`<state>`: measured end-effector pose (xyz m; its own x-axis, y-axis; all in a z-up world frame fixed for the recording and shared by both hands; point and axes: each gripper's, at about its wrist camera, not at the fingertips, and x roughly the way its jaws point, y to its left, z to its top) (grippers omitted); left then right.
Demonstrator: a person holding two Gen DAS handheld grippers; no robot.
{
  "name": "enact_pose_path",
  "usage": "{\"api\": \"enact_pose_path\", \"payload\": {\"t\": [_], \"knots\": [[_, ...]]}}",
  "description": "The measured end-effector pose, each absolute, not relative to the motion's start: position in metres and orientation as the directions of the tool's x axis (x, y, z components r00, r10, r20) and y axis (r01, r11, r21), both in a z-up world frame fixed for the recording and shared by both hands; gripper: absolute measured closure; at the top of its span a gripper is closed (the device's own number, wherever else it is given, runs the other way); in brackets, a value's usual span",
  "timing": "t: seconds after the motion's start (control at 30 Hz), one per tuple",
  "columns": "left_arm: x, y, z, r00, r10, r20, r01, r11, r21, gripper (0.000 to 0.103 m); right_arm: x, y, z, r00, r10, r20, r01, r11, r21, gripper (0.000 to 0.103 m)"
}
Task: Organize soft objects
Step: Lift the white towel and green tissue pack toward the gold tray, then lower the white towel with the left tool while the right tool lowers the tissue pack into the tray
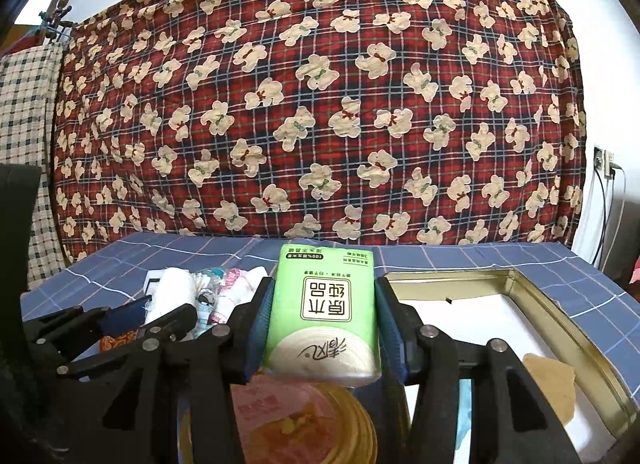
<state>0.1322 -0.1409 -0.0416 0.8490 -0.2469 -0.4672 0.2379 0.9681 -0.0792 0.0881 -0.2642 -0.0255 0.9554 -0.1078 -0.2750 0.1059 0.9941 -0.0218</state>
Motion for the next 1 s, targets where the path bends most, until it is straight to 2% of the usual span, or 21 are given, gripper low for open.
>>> {"api": "enact_pose_path", "payload": {"t": [0.3,0.7,1.0], "knots": [[0.124,-0.142,-0.039,0.843,-0.273,-0.463,0.241,0.962,-0.127,0.073,0.077,-0.269,-0.025,0.957,-0.100,-0.271,0.097,0.995,-0.023,0.051],[0.116,-0.178,-0.009,0.818,-0.371,-0.440,0.336,0.928,-0.160,0.073,0.064,-0.305,-0.003,0.955,-0.054,-0.292,0.071,0.996,0.048,0.051],[0.116,-0.216,0.001,0.775,-0.433,-0.461,0.411,0.899,-0.152,0.073,0.061,-0.345,0.009,0.948,-0.122,-0.293,0.129,0.992,0.004,0.051]]}}
